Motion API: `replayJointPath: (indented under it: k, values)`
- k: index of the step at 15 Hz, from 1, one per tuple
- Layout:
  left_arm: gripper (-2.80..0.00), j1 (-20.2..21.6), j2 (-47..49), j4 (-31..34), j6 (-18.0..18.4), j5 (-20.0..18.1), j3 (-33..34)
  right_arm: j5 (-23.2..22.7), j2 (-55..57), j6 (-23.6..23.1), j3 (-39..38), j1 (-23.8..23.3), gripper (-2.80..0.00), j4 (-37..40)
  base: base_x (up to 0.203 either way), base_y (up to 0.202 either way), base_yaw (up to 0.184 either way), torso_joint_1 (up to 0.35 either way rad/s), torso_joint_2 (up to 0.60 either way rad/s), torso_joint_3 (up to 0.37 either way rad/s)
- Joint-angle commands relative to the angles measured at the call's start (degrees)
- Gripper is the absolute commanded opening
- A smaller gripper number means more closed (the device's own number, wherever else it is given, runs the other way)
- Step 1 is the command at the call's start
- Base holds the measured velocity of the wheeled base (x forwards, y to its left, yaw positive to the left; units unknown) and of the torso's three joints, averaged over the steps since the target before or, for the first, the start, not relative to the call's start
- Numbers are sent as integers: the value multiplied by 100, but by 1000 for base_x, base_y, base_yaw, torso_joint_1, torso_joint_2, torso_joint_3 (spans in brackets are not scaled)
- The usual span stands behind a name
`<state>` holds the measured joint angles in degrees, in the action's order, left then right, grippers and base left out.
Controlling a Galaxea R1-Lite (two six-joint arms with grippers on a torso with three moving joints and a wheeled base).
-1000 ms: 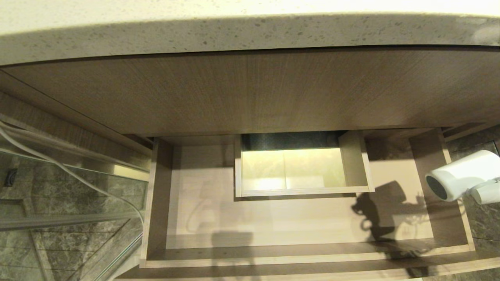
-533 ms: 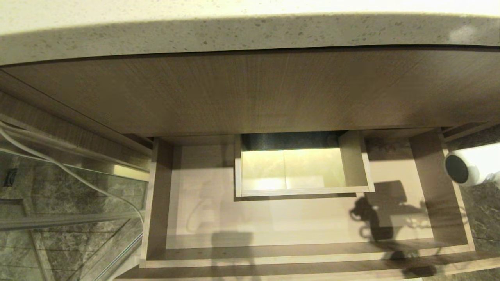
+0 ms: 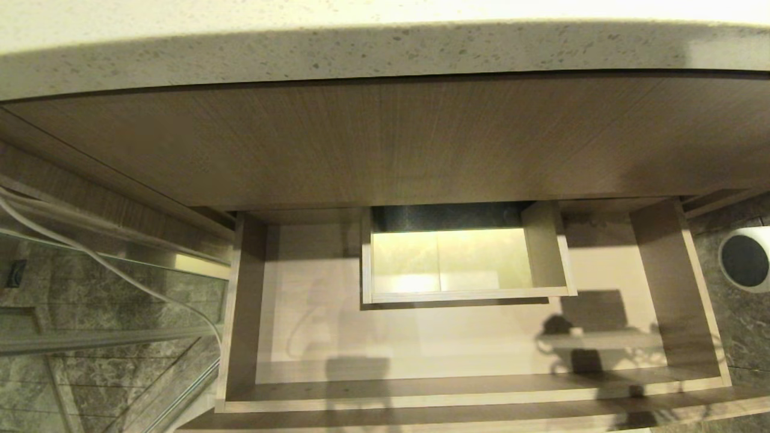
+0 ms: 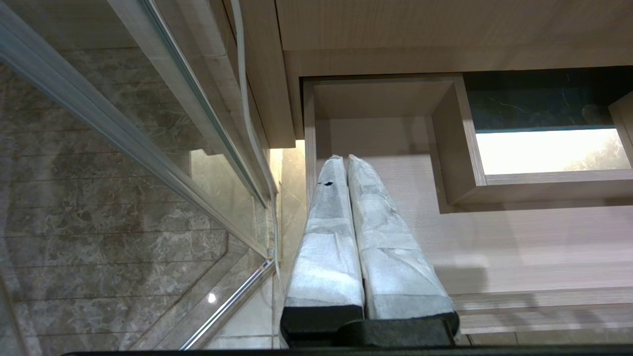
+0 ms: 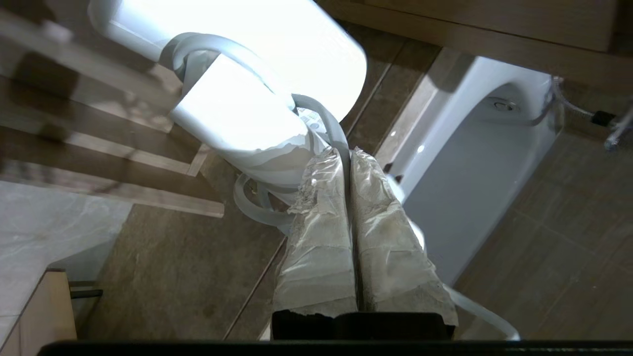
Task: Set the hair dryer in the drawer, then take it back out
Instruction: Place it on the countertop
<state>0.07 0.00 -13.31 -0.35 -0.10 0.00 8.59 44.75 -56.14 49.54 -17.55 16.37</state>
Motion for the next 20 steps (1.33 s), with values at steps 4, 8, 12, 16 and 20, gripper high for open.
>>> replayJointPath:
  k: [4,8,12,16,20]
  values:
    - [-280,1,0,-8,-6,1,229,-50,-208,-116,262,-11,-280,203,0,0,0,0,0,0]
    - [-280,1,0,-11,-6,1,229,-59,-230,-125,376,-11,-280,332,0,0,0,0,0,0]
    - [-280,1,0,-5,-2,1,229,-59,-264,-125,485,-11,-280,323,0,0,0,0,0,0]
    - [-280,1,0,-14,-9,1,229,-68,-277,-125,697,-7,-280,323,0,0,0,0,0,0]
    - [-280,1,0,-14,0,1,229,-68,-268,-317,963,-11,-280,340,0,0,0,0,0,0]
